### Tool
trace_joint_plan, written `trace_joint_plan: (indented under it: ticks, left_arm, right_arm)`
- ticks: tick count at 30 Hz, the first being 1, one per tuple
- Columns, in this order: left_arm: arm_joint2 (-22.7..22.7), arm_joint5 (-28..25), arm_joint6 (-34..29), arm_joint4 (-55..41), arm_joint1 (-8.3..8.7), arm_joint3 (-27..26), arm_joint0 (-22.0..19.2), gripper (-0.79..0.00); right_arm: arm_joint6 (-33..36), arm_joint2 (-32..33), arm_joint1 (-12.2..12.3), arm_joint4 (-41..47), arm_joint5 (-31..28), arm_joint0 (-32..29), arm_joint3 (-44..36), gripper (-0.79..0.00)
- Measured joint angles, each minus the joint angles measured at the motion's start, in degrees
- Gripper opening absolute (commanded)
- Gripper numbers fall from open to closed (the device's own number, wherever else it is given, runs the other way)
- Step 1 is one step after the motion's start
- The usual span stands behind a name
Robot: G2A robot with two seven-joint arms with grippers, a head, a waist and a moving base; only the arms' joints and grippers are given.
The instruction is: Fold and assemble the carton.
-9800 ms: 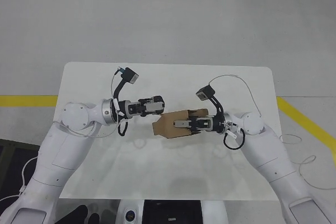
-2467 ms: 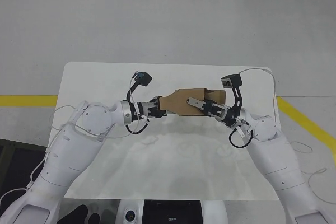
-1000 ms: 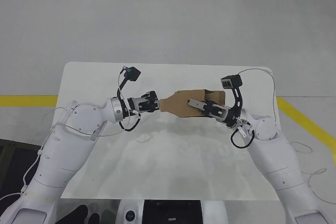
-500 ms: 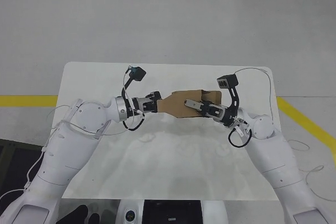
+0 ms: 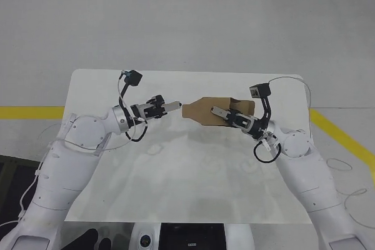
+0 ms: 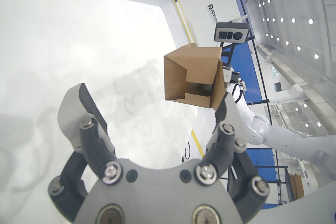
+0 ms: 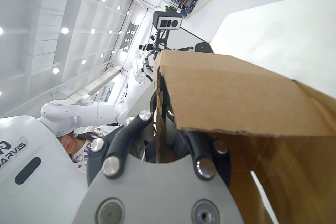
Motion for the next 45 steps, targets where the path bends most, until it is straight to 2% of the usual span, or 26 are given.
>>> trace_joint_plan:
  ticks: [4,9,17,23,35,45]
  left_arm:
    - [-1.8,-0.4,1.0,1.2,0.39,-3.9,2.3,0.0]
    - [-0.4,0.2,-0.5,4.3,0.41,-6.4,2.1,0.0]
    - [4.4,3.4,0.1,6.6,-0.48,-2.4,-1.2,0.0]
    - [4.5,3.8,2.8,5.9,-0.78,-0.7,-1.5,0.0]
    - [6.9,3.2,1.1,4.6,-1.41,0.0,-3.0,0.0]
    - [7.0,2.3,0.4,3.3,-1.62,1.0,-3.4,0.0]
  right_arm:
    - [-1.0,0.3,0.1,-1.5,1.2,-0.8,-1.0,-0.785]
    - [-1.6,0.0,0.1,-2.1,1.9,-1.1,-2.3,-0.785]
    - [-0.7,0.1,0.2,-0.7,1.4,-1.4,-4.0,-0.785]
    - [1.0,-0.1,0.1,1.4,0.9,-1.1,-4.3,-0.785]
    - [3.0,-2.0,-0.4,5.2,-0.2,0.7,-3.4,-0.785]
    - [6.1,-3.1,-0.9,10.6,-2.1,2.0,-1.6,-0.785]
